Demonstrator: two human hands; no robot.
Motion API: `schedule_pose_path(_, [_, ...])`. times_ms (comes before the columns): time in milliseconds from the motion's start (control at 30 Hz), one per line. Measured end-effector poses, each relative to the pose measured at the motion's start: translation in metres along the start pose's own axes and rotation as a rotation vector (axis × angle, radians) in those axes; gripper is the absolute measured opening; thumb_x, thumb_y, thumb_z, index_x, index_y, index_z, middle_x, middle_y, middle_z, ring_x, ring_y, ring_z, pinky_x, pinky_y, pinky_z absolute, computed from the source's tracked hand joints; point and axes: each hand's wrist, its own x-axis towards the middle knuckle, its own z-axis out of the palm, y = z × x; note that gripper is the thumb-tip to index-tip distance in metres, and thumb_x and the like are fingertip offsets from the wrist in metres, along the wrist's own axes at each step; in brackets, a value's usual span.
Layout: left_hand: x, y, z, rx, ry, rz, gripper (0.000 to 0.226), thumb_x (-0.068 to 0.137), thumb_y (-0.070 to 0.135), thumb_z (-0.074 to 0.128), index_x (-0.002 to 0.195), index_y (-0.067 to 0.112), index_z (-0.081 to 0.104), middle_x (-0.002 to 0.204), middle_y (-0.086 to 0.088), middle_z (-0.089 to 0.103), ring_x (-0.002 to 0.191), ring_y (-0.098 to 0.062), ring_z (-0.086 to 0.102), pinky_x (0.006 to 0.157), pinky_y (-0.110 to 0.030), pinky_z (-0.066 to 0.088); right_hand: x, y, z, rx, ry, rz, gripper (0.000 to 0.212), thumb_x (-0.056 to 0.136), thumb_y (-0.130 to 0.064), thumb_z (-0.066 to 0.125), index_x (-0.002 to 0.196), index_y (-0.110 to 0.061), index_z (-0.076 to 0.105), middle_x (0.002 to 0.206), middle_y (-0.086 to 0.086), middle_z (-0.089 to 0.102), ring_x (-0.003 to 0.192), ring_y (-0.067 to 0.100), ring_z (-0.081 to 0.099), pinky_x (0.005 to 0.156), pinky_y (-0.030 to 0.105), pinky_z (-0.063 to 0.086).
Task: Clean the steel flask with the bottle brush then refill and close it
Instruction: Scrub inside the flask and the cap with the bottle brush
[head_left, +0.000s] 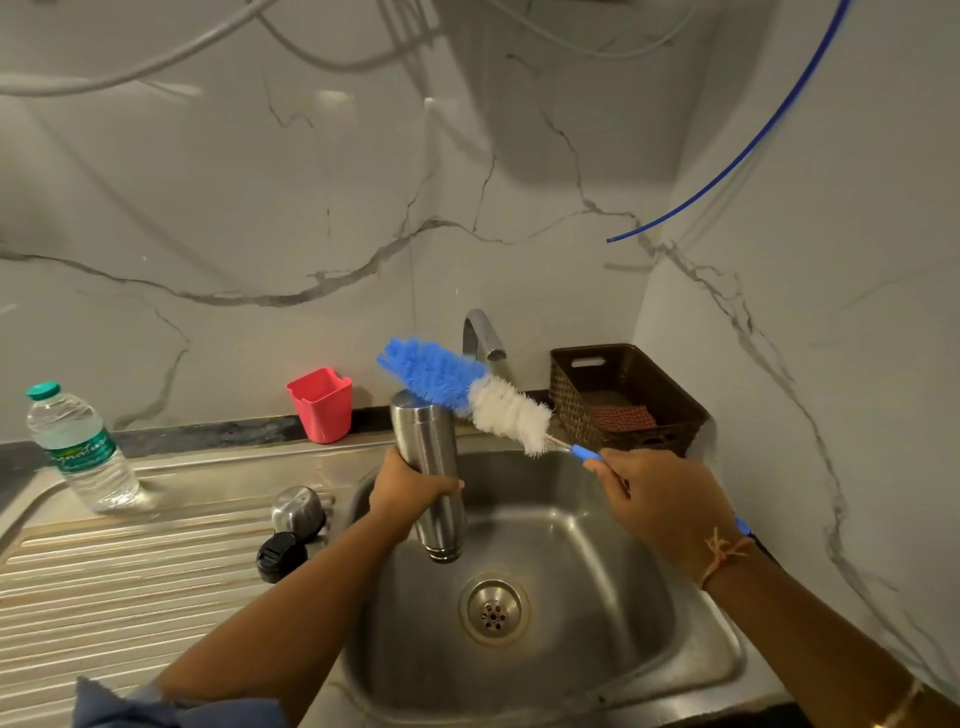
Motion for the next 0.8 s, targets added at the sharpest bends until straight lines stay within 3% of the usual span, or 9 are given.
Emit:
schedule_pose_path(133, [0.003,-0.004,-0.006,0.107,0.031,-0.006,0.086,0.055,0.021,0.089,0.126,0.015,0.041,0.120,-0.008,0.059,0.107,-0.028,0.057,0.090,-0.045,0.051,-0.004,-0.015,-0.007,-0.040,0.005,-0.079,0.044,0.088,-0.037,0.036,0.074,-0.013,0.070,0.041,-0.006,0.044,0.030,0.012,0.041,0.028,0.015,0.026])
schedule_pose_path(233, [-0.007,-0.002,0.003,0.255,-0.006,0.088,0.082,0.058,0.026,0.088,0.125,0.018,0.042,0.118,-0.003,0.059,0.108,-0.026,0.058,0.090,-0.043,0.051,0.009,-0.024,-0.006,-0.071,0.030,-0.082,0.043,0.088,-0.035,0.037,0.069,-0.014,0.069,0.045,-0.011,0.032,0.033,0.007,0.030,0.036,0.007,0.012])
schedule_pose_path(367, [-0.014,-0.001,0.008,0.290,-0.028,0.139,0.080,0.058,0.027,0.087,0.124,0.018,0.043,0.117,-0.003,0.059,0.107,-0.025,0.058,0.091,-0.041,0.050,0.019,-0.015,0.000,-0.053,-0.075,0.071,0.036,0.097,-0.032,0.042,0.081,-0.011,0.067,0.057,-0.001,0.050,0.049,0.014,0.043,0.043,0.021,0.026])
schedule_pose_path(467, [-0.012,-0.010,-0.002,0.227,-0.018,0.104,0.088,0.057,0.027,0.088,0.130,0.019,0.040,0.121,-0.003,0.058,0.110,-0.025,0.056,0.091,-0.039,0.048,0.014,-0.005,0.001,-0.035,-0.080,0.175,0.036,0.098,-0.035,0.040,0.082,-0.012,0.063,0.058,-0.004,0.046,0.049,0.009,0.039,0.045,0.021,0.022])
schedule_pose_path(633, [-0.019,-0.026,-0.018,0.078,0.072,0.168,0.088,0.048,0.041,0.088,0.123,0.025,0.046,0.119,-0.001,0.058,0.107,-0.022,0.059,0.090,-0.044,0.052,-0.007,-0.001,0.018,-0.109,-0.310,0.293,0.038,0.099,-0.040,0.034,0.091,-0.015,0.061,0.073,-0.002,0.053,0.062,0.012,0.046,0.046,0.021,0.023])
schedule_pose_path(800, [-0.030,-0.026,-0.023,-0.071,0.176,0.303,0.083,0.057,0.027,0.090,0.125,0.020,0.044,0.120,-0.002,0.058,0.107,-0.016,0.058,0.091,-0.037,0.052,-0.022,-0.005,0.039,-0.121,-0.352,0.361,0.044,0.098,-0.046,0.030,0.098,-0.015,0.062,0.088,0.002,0.064,0.073,0.017,0.054,0.058,0.025,0.033])
